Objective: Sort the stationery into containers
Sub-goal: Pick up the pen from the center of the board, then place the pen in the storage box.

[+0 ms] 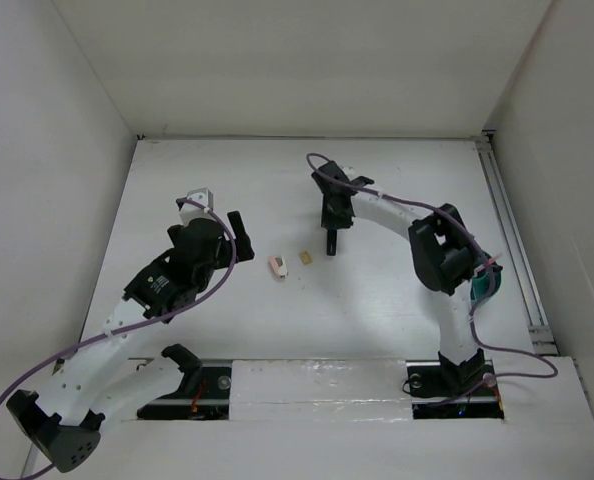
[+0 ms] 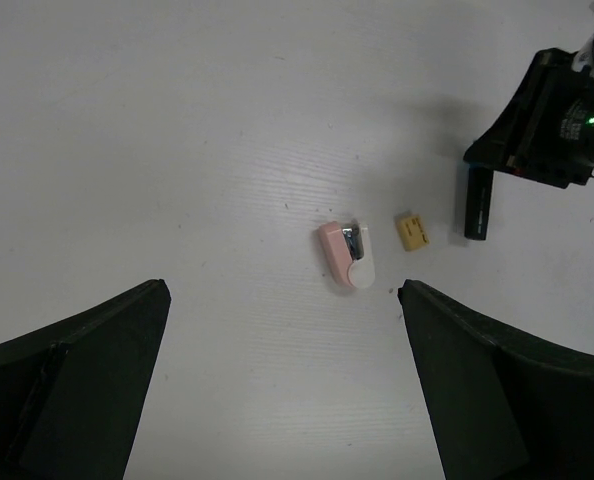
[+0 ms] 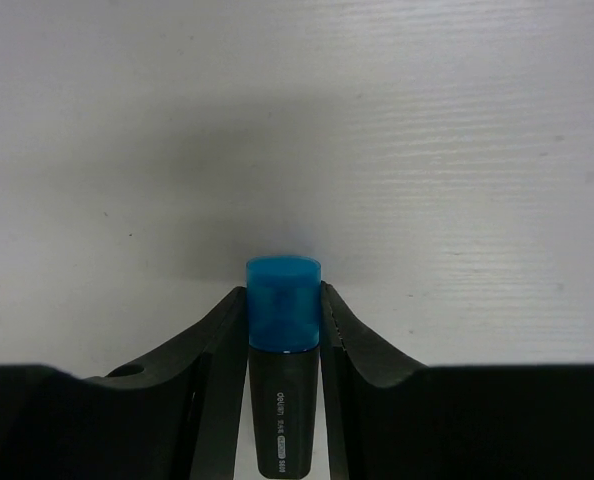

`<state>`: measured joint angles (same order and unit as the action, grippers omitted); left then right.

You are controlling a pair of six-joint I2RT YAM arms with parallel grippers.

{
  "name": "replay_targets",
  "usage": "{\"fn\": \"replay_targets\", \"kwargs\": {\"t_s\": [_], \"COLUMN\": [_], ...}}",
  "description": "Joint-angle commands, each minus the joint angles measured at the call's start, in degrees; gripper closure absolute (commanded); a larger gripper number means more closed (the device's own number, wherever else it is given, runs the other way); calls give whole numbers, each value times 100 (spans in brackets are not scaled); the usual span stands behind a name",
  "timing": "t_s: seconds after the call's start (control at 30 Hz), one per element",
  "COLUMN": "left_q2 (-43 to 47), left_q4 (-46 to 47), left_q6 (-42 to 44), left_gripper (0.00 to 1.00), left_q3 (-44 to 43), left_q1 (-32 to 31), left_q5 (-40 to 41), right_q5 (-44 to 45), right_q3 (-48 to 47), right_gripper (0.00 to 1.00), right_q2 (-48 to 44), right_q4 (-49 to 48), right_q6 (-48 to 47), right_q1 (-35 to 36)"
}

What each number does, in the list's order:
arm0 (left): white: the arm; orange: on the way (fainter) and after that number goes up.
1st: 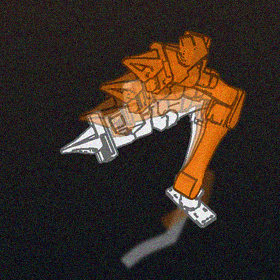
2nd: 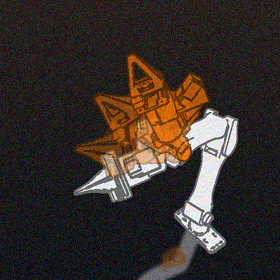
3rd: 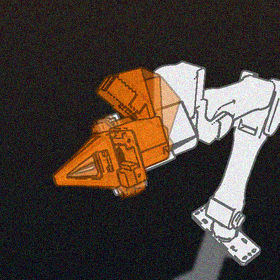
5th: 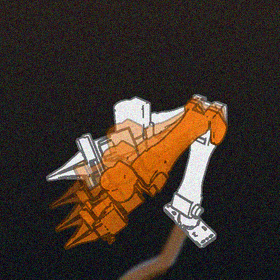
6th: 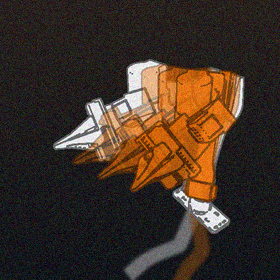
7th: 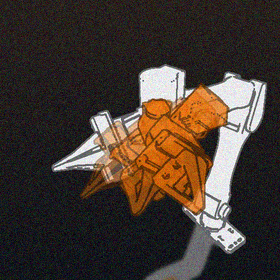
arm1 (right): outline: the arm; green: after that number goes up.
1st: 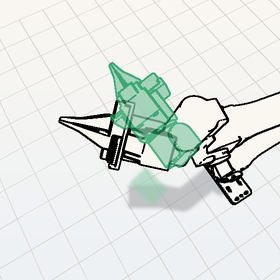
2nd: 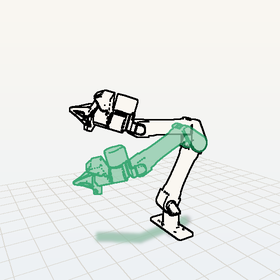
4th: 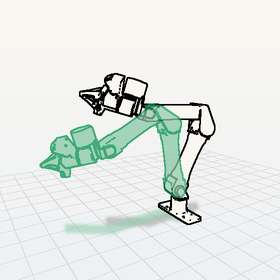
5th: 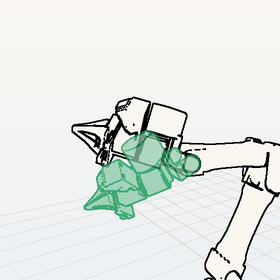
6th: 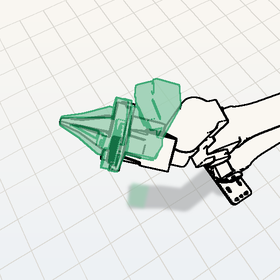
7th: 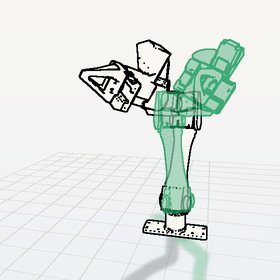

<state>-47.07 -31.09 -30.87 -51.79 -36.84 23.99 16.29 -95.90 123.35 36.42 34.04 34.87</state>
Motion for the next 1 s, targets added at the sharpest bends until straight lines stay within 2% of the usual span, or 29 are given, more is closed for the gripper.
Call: {"fn": "replay_targets", "kwargs": {"t_s": [0.0, 0.23, 0.27, 0.43, 0.47, 0.6, 0.67, 0.83, 0.97], "left_q2": [75, 189, 242, 242, 242, 190, 189, 137, 137], "left_q4": [121, 121, 121, 174, 174, 174, 174, 174, 226], "left_q6": [64, 64, 64, 64, 64, 64, 64, 117, 117], "left_gripper": [0, 0, 0, 0, 0, 0, 0, 0, 0], "left_q3": [-174, -121, -121, -121, -121, -121, -121, -121, -68], "left_q1": [28, 28, 28, 28, 28, 28, 28, 28, 28], "left_q5": [-8, 45, 45, 45, 45, 45, -17, -87, -140], "right_q5": [110, 1383, 1951, 3360, 3981, 4820, 4891, 5435, 5174], "right_q3": [-35, 1897, 2073, 3102, 3217, 3218, 3218, 3270, 3323], "right_gripper": [100, 100, 100, 100, 100, 100, 100, 100, 100], "right_q2": [-1249, -3728, -3913, -5011, -5135, -5444, -5575, -5498, -5234], "right_q4": [-450, -1936, -1990, -1938, -1876, -586, -522, -321, -206], "right_q6": [-240, -240, -240, -109, -4, 1077, 1078, 1394, 1553], "right_q1": [-428, -1790, -1991, -2380, -2380, -2862, -3170, -3434, -3847]}}
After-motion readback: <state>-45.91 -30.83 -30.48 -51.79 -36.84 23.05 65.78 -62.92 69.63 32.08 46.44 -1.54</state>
